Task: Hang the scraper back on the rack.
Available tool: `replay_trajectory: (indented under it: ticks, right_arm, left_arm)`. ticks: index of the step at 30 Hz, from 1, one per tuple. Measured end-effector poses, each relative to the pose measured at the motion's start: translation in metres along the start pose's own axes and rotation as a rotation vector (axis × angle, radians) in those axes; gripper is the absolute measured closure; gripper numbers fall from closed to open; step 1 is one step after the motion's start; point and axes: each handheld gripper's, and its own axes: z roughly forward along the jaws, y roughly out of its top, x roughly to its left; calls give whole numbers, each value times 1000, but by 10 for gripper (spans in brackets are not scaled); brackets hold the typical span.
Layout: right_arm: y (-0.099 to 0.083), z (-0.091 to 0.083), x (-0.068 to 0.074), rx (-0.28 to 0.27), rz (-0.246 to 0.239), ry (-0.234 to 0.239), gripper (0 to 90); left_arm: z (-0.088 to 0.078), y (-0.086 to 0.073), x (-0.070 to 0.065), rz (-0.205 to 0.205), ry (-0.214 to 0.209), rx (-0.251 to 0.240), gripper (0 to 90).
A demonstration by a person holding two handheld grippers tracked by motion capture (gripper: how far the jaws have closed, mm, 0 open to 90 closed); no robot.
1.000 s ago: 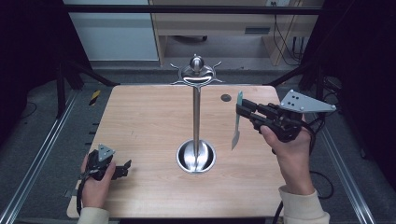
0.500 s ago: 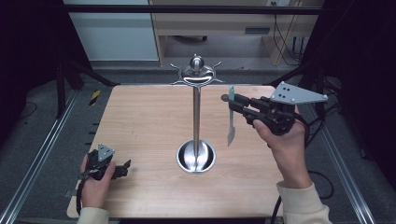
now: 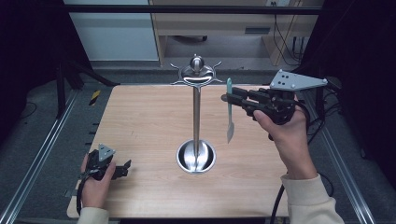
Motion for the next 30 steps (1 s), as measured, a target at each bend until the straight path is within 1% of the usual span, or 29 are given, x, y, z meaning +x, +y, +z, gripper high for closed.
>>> replay_trajectory:
  ticks: [4, 12, 24, 30]
  right_arm:
    - [1, 2, -2, 3, 9, 11, 743]
    - [2, 7, -2, 26, 7, 22, 743]
    - [3, 14, -3, 48, 12, 26, 743]
    - [3, 19, -2, 47, 14, 27, 743]
  left_arm:
    - [0, 0, 0, -3, 1, -2, 26]
    - [0, 0, 0, -3, 0, -2, 26]
    - [0, 0, 0, -2, 0, -3, 26]
    - [0, 0, 0, 0, 0, -1, 26]
